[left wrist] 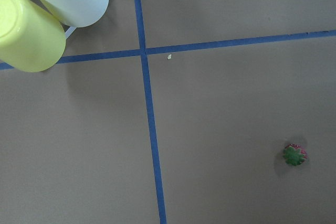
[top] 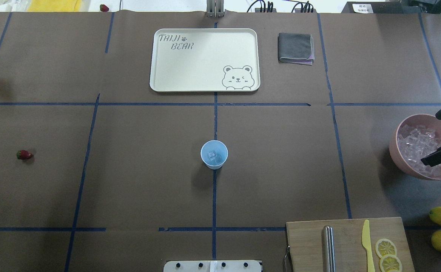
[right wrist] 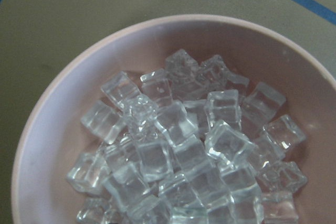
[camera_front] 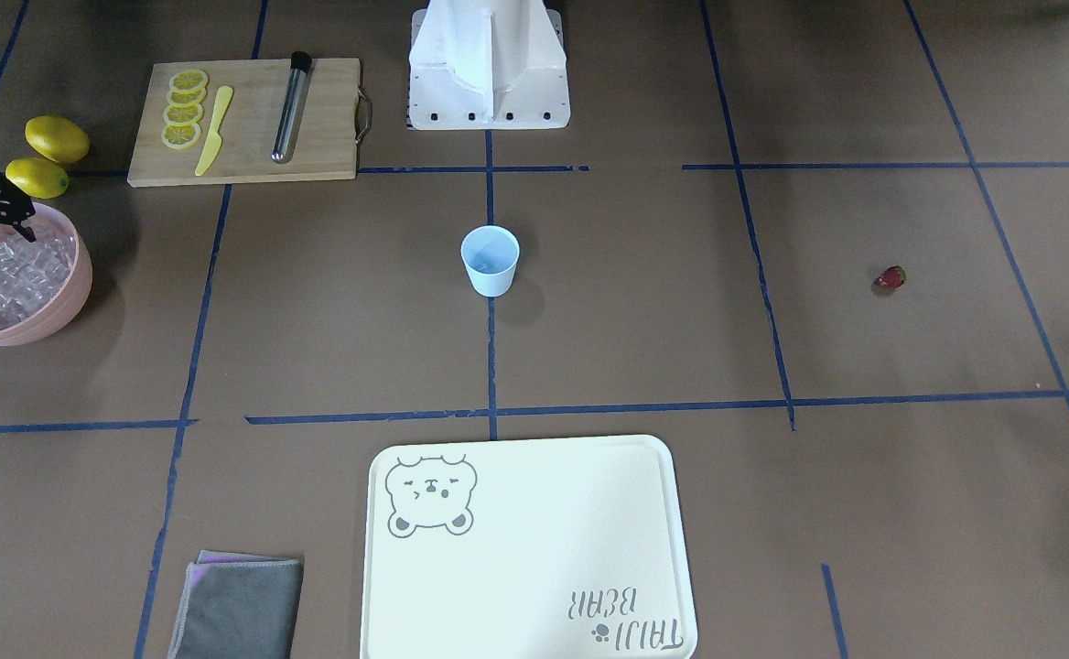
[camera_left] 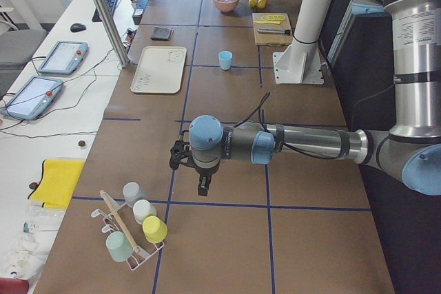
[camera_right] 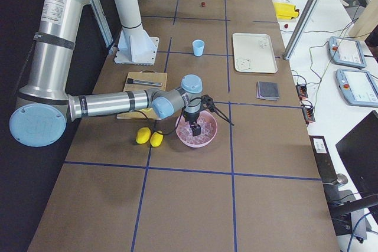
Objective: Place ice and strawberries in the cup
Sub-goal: 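Lower the right gripper into the ice and grasp a cube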
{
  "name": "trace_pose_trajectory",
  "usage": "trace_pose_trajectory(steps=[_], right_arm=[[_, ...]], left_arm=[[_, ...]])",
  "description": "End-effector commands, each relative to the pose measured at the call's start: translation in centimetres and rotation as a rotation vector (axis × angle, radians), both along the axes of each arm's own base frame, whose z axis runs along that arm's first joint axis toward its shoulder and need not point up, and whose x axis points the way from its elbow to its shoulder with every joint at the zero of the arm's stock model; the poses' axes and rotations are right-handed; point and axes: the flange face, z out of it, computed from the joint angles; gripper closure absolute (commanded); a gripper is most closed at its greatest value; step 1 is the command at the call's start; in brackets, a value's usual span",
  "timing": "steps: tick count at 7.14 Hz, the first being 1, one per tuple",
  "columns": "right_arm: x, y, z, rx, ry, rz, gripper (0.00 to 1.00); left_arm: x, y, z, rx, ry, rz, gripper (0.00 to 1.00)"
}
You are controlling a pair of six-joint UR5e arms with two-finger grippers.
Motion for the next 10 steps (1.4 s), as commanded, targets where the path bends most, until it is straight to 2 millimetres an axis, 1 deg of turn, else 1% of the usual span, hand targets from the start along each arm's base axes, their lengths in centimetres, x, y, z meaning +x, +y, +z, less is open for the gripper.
trace_pose_trajectory(steps=[1, 2, 3, 5, 6, 7, 9, 10], right_arm=[[-0.3, 0.1, -0.1, 0.001, 0.0, -0.008, 0.58], [-0.2, 0.1, 0.0, 0.0, 0.001, -0.006, 0.86], [-0.2, 0.1, 0.0, 0.004, 0.002, -0.009, 0.96], [-0.1, 0.1, 0.0, 0.004, 0.001, -0.009, 0.96], [-0.1, 0.0, -0.4, 0.013, -0.003, -0.01, 0.95], [-0.1, 0.0, -1.6, 0.028, -0.02, -0.01, 0.95], [0.7, -0.7, -4.1, 0.029, -0.047, 0.054, 0.95], [-0.1, -2.2, -6.5, -0.017, -0.083, 0.151, 0.95]], left_arm=[[0.0, 0.0, 0.0, -0.001, 0.001, 0.0, 0.0], [0.0, 0.0, 0.0, -0.001, 0.001, 0.0, 0.0], [0.0, 0.0, 0.0, -0.001, 0.001, 0.0, 0.0], [0.0, 0.0, 0.0, -0.001, 0.001, 0.0, 0.0], [0.0, 0.0, 0.0, -0.001, 0.001, 0.0, 0.0], [0.0, 0.0, 0.0, 0.001, 0.001, 0.0, 0.0], [0.0, 0.0, 0.0, 0.0, 0.001, -0.001, 0.0], [0.0, 0.0, 0.0, 0.001, 0.001, 0.0, 0.0]])
